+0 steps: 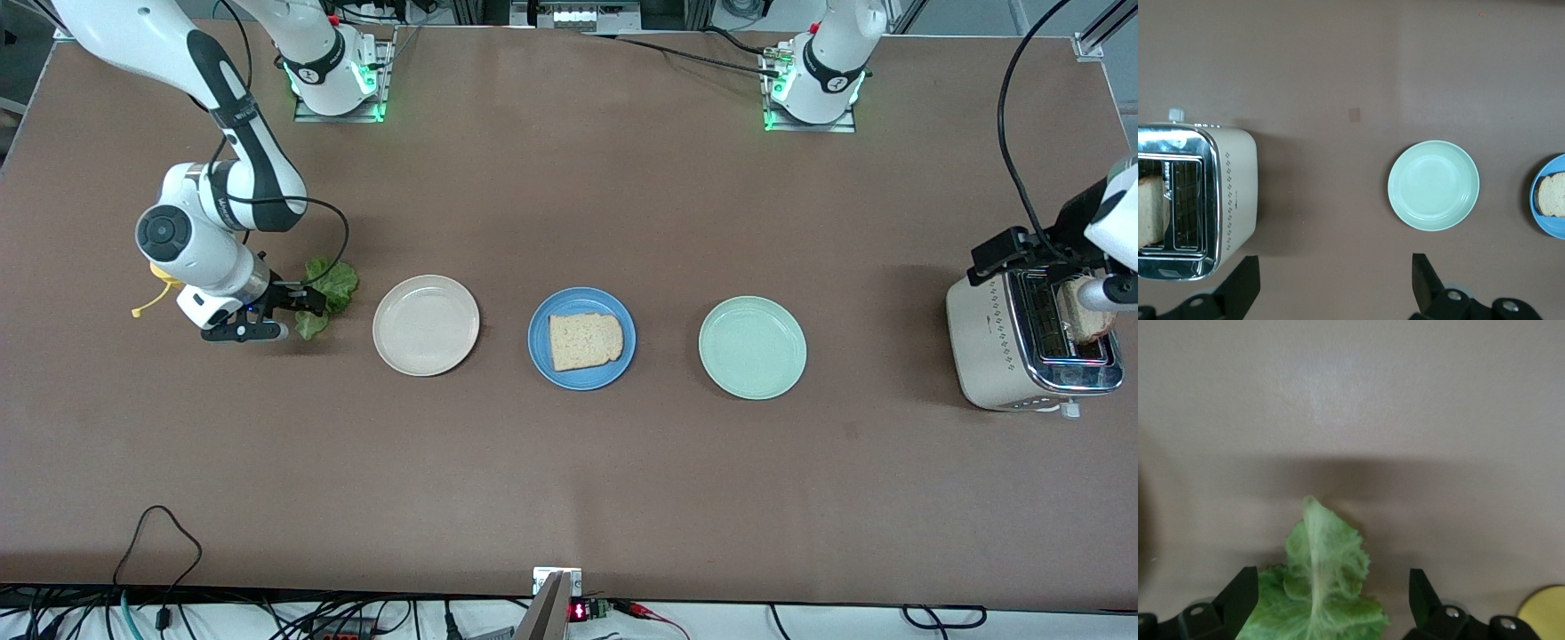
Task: Make sandwich in blue plate with both arms
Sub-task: 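Grasp the green lettuce leaf with the right gripper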
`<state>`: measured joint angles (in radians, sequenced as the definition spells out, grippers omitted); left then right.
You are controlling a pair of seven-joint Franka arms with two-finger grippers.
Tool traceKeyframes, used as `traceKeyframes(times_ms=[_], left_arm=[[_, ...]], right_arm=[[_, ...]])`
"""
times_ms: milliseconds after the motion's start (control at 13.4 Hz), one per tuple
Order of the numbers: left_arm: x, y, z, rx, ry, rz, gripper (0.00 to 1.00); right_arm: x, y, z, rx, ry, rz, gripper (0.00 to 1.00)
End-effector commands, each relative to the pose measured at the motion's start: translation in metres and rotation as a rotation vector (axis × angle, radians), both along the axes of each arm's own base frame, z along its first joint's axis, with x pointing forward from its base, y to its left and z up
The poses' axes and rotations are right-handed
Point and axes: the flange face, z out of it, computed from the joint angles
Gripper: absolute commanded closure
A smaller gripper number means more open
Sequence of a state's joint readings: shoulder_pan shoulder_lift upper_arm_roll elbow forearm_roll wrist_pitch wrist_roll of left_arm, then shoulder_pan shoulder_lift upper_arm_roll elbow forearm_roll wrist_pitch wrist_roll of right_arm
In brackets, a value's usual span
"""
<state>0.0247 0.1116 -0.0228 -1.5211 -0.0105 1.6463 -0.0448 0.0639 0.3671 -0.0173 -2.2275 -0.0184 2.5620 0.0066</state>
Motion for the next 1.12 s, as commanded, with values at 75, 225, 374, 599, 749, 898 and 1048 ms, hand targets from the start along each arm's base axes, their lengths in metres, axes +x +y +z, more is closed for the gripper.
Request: traceKeyframes(times_ms=[75,225,374,599,749,898,1048], left_arm=[[-0.026,-0.002,-0.008,-0.005,-0.002,-0.007,0.00],[-0.028,-0.007,-0.014,-0.006,0.015,-0.015,0.00],[-0.027,-0.008,-0.015,-0.006,0.023,-0.015,0.00],[-0.020,-0.006,-0.012,-0.011,0.011,0.028,0.00],[-0.018,-0.011,-0.011,-0.007,0.011,0.040,0.00],[-0.018,-0.010,-0.011,-0.007,0.010,0.036,0.00],[-0.018,-0.008,-0.011,0.019,0.006,0.024,0.00]], right_arm=[[-0.001,0.003,-0.016,-0.007,-0.006,-0.005,0.03],[0.000,0.004,-0.016,-0.007,-0.002,0.007,0.34],[-0.001,0.010,-0.017,-0.007,0.001,0.023,0.76],[-0.001,0.010,-0.016,-0.007,0.002,0.027,1.00],[0.000,0.010,-0.016,-0.008,0.004,0.028,1.00],[0.003,0.010,-0.012,-0.009,0.013,0.029,1.00],[0.013,0.010,0.002,-0.012,0.039,0.026,1.00]])
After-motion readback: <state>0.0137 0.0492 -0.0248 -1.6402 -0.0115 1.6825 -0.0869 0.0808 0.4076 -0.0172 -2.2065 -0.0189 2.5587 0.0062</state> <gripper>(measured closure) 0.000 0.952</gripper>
